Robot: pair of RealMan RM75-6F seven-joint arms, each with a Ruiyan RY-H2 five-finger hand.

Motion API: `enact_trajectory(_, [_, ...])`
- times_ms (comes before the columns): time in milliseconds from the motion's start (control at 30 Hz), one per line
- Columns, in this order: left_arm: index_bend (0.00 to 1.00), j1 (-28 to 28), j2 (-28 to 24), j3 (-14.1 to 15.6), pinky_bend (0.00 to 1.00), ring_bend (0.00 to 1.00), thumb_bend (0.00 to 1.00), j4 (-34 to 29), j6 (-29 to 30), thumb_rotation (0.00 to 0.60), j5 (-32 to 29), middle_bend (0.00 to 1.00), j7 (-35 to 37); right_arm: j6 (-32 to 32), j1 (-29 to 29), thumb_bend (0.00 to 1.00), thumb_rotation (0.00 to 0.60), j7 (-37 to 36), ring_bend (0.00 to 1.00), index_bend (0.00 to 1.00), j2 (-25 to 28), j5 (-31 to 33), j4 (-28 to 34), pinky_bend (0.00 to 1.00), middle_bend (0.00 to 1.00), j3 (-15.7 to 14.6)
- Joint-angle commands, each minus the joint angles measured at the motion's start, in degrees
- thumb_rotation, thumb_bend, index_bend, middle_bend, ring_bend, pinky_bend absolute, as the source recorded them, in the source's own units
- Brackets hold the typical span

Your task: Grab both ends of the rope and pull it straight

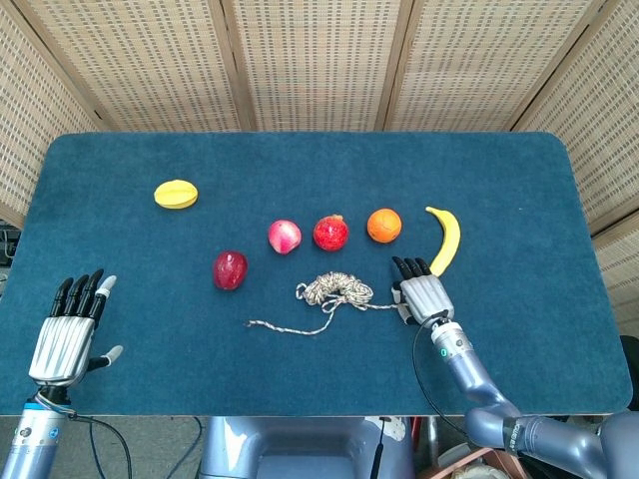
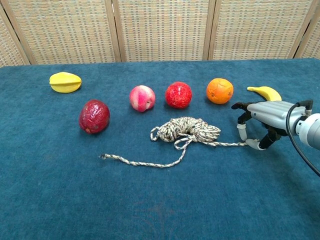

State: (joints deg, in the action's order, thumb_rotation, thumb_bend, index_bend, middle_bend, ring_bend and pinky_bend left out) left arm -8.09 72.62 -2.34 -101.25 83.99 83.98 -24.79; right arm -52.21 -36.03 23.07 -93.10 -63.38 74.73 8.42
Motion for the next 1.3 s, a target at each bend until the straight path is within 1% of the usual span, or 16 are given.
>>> enact_trajectory(33, [0.0,0.0,0.0,0.0,0.0,0.0,0.0,0.0,0.1,0.6,0.0,0.0,0.0,0.3,-0.1,0.43,0.6,0.1,0.0,0.52,-0.3,0.3,-0.6,0.0,0.0,-0.2])
enact_trajectory(567, [0.0,-0.1,-0.1,0.0,0.0,0.0,0.0,0.0,-0.1,0.6,0.1,0.0,0.2,0.8,-0.7,0.43,0.6,0.7,0.0,0.52,-1.6,0.8,-2.2,0.0,0.0,-0.9])
enact_trajectory(733, [0.0,0.0,0.0,0.1,0.0,0.0,0.0,0.1,-0.1,0.6,0.0,0.0,0.2,0.4,-0.6,0.43,0.6,0.2,0.0,0.52,-2.5,0.4,-3.8,0.0,0.0,-1.2])
enact_trajectory(800, [0.0,-0.1,0.1,0.1,0.0,0.0,0.0,0.1,-0.1,0.6,0.0,0.0,0.1,0.2,-0.5,0.43,0.6,-0.5,0.0,0.55,-2.9,-0.1,-4.4,0.0,0.0,-1.3])
enact_trajectory(867, [0.0,-0.1,0.2,0.1,0.0,0.0,0.0,0.1,-0.2,0.6,0.0,0.0,0.0,-0.7,-0.3,0.43,0.6,-1.8,0.0,0.62,-3.3,-1.1,-4.9,0.0,0.0,-1.2])
enact_trajectory(1033, [0.0,-0.2,0.4,0.2,0.0,0.0,0.0,0.3,-0.4,0.6,0.0,0.0,-0.4,-1.9,0.2,0.43,0.6,-3.7,0.0,0.69,-3.4,-2.9,-5.1,0.0,0.0,-1.3])
enact_trajectory(1300, [0.0,-1.4,1.5,0.8,0.0,0.0,0.0,0.8,-2.5,0.6,0.6,0.0,-1.6,-4.9,1.7,0.43,0.6,-5.3,0.0,0.73,-3.0,-5.2,-4.3,0.0,0.0,-1.9])
